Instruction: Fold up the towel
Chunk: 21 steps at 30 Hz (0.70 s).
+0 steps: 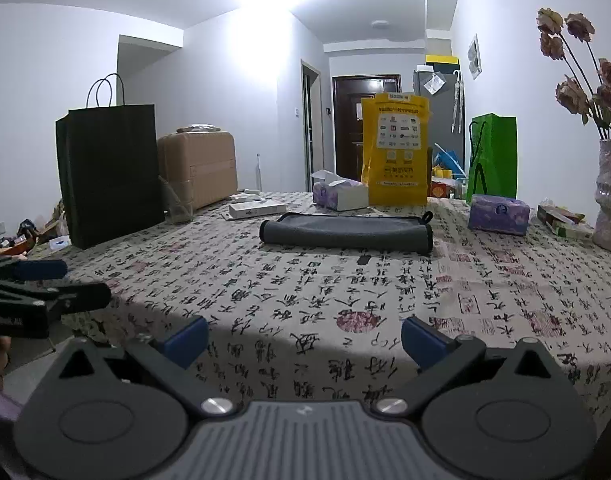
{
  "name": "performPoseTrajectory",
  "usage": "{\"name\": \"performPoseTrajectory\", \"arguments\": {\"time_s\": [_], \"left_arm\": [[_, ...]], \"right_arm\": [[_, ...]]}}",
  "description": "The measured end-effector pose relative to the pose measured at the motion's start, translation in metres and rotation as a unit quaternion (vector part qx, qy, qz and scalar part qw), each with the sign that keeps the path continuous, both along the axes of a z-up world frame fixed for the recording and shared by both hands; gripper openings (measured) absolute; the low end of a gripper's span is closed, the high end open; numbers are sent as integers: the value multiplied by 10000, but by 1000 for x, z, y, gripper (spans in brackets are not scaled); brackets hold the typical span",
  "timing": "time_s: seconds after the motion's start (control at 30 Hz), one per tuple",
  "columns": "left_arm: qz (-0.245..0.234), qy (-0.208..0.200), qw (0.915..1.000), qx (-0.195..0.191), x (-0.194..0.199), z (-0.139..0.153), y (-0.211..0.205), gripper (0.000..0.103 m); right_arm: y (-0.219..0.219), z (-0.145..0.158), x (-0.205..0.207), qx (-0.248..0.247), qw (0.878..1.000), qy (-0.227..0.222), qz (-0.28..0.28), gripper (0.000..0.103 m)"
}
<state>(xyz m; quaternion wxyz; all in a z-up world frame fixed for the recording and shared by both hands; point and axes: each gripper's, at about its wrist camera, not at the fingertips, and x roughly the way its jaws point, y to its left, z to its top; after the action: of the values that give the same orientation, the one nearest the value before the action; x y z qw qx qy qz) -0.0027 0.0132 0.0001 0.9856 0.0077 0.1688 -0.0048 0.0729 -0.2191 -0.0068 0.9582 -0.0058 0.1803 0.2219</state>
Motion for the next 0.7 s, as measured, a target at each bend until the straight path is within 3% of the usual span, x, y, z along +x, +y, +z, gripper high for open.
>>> {"name": "performPoseTrajectory", "arguments": {"time_s": [0.7], "left_arm": [[-56,67,10000,29,-4,-2,-5,103]], "right_arm": [[-7,-1,-11,75,10000,32,-35,103]]}}
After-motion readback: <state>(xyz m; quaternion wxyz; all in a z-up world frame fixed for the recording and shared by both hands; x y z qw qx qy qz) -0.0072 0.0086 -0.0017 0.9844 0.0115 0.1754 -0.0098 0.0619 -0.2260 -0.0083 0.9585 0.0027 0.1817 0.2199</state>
